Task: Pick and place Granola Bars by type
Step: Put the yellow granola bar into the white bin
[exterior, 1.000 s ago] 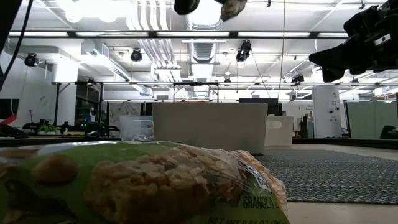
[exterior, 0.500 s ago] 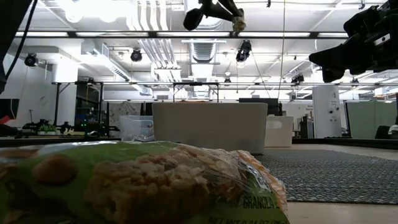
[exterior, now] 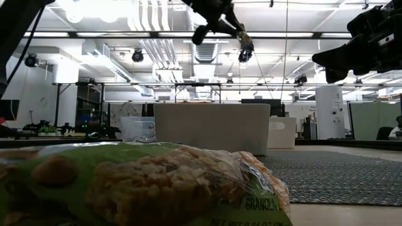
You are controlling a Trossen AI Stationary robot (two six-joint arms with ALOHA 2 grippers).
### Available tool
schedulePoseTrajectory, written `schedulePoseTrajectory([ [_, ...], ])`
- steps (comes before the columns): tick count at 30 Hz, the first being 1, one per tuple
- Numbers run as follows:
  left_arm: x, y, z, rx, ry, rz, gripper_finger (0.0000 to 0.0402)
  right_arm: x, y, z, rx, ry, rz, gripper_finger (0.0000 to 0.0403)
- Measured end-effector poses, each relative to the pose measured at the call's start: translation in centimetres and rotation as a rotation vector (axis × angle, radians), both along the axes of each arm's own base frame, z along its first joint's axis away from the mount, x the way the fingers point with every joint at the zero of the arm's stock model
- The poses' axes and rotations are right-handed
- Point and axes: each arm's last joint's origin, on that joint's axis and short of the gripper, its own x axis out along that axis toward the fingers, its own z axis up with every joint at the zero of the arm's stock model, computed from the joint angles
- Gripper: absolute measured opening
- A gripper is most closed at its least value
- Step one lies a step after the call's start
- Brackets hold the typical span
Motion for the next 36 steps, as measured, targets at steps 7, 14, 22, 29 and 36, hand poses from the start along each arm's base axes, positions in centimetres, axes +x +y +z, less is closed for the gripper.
schedulePoseTrajectory([
  [7,2.1,1.5,-1.6,-0.003,-0.073,-0.037,0.0032,0.0,0.0,0.0,0.0,0.0,0.0,0.0009],
  [14,3.6,3.4,-4.3,0.003,-0.048,-0.029,0.0032,0.0,0.0,0.0,0.0,0.0,0.0,0.0009],
  [22,5.5,5.7,-7.3,0.086,-0.047,-0.024,0.0032,0.0,0.0,0.0,0.0,0.0,0.0,0.0009],
  [29,7.1,6.9,-10.0,0.173,-0.04,-0.039,0.0032,0.0,0.0,0.0,0.0,0.001,0.0,0.0009],
  [36,8.0,7.6,-12.4,0.274,0.025,-0.073,0.0032,0.0,0.0,0.0,0.0,0.001,0.001,0.0009],
])
